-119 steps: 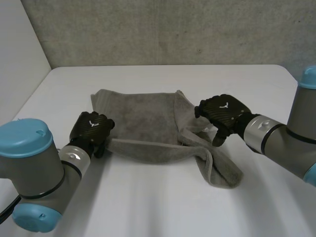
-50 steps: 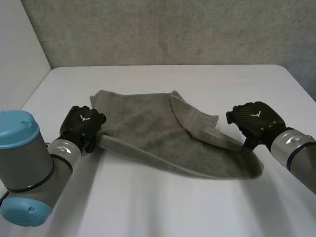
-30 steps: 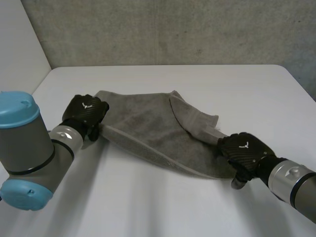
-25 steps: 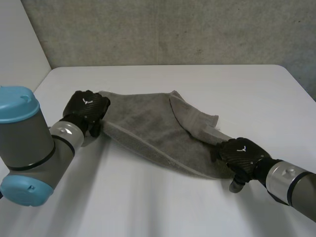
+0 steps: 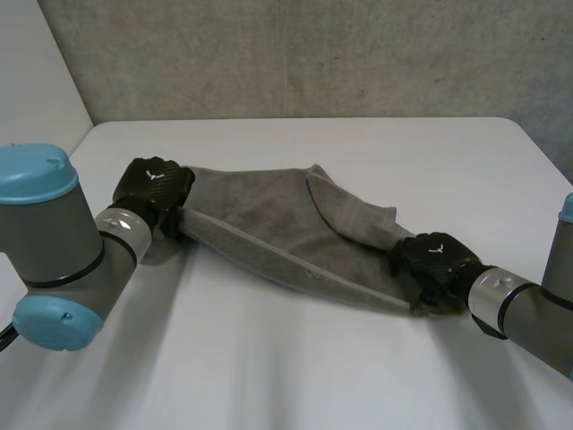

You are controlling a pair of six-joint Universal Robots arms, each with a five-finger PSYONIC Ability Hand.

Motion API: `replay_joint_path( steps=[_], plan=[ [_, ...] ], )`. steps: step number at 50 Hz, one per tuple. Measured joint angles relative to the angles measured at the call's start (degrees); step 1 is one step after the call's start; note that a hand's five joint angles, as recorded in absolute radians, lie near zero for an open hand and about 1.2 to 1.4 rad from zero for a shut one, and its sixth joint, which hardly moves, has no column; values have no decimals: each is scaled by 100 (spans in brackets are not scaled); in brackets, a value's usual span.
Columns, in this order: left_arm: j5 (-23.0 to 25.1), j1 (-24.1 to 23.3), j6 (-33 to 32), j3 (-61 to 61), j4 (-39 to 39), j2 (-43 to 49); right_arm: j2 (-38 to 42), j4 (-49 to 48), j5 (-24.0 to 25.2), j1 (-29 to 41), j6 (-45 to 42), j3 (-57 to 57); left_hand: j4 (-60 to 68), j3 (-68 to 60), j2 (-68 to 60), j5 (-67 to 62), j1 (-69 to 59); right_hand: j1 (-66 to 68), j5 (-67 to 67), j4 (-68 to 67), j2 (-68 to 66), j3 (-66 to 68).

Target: Fold the towel.

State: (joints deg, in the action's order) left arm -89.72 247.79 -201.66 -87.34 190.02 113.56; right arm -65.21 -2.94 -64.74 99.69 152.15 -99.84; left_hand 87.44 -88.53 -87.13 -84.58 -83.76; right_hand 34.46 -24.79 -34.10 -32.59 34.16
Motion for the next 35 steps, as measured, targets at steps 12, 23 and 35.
replay_joint_path(
  steps=[12, 23, 35],
  plan=[
    [-14, 77, 105, 141, -5, 78, 199, 37, -164, 17, 39, 197, 0, 0, 0, 0, 0, 222, -244, -254, -243, 243],
    [-130, 87, 109, 280, -15, 298, 195, 293, -157, 22, 41, 211, 0, 0, 0, 0, 0, 222, -244, -254, -243, 243],
    [-170, 88, 95, 365, -18, 420, 63, 816, -76, 82, 137, 155, 0, 0, 0, 0, 0, 222, -221, -254, -243, 243]
  ],
)
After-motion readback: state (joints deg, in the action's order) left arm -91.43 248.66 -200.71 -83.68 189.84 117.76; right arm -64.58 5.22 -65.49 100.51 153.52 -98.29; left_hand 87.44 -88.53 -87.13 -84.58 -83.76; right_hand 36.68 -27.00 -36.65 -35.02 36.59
